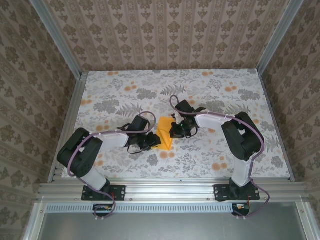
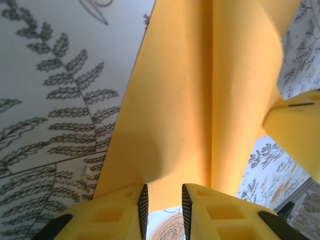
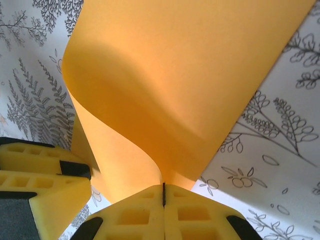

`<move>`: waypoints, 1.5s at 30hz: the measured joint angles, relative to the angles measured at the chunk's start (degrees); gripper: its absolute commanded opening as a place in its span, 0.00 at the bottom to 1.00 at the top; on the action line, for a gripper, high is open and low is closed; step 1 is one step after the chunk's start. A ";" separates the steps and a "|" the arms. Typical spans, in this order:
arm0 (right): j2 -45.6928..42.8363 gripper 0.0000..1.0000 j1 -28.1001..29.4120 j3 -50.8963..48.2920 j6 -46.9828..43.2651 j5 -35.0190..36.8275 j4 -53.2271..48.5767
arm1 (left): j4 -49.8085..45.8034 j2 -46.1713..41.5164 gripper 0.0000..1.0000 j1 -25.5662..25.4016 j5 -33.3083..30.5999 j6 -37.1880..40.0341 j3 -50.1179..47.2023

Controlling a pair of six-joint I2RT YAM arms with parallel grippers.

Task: Fold a paper plane with a square sheet of paper (pick it up from the middle)
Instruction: Fold the triangle a second time at the center of the table.

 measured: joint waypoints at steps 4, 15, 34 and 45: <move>0.44 0.08 0.00 0.74 -0.61 0.98 -0.66 | -1.05 0.46 0.25 0.00 0.00 0.66 0.74; 1.25 0.09 0.00 2.01 -1.92 2.29 -1.29 | -3.48 1.22 0.23 -0.04 -0.02 2.14 2.10; 4.20 0.09 0.00 4.70 -3.78 2.49 -2.62 | -5.01 1.75 0.21 -0.37 -0.31 3.23 3.17; 4.83 0.10 0.00 5.29 -4.79 3.91 -3.82 | -6.05 1.90 0.21 -0.37 -0.42 3.48 3.74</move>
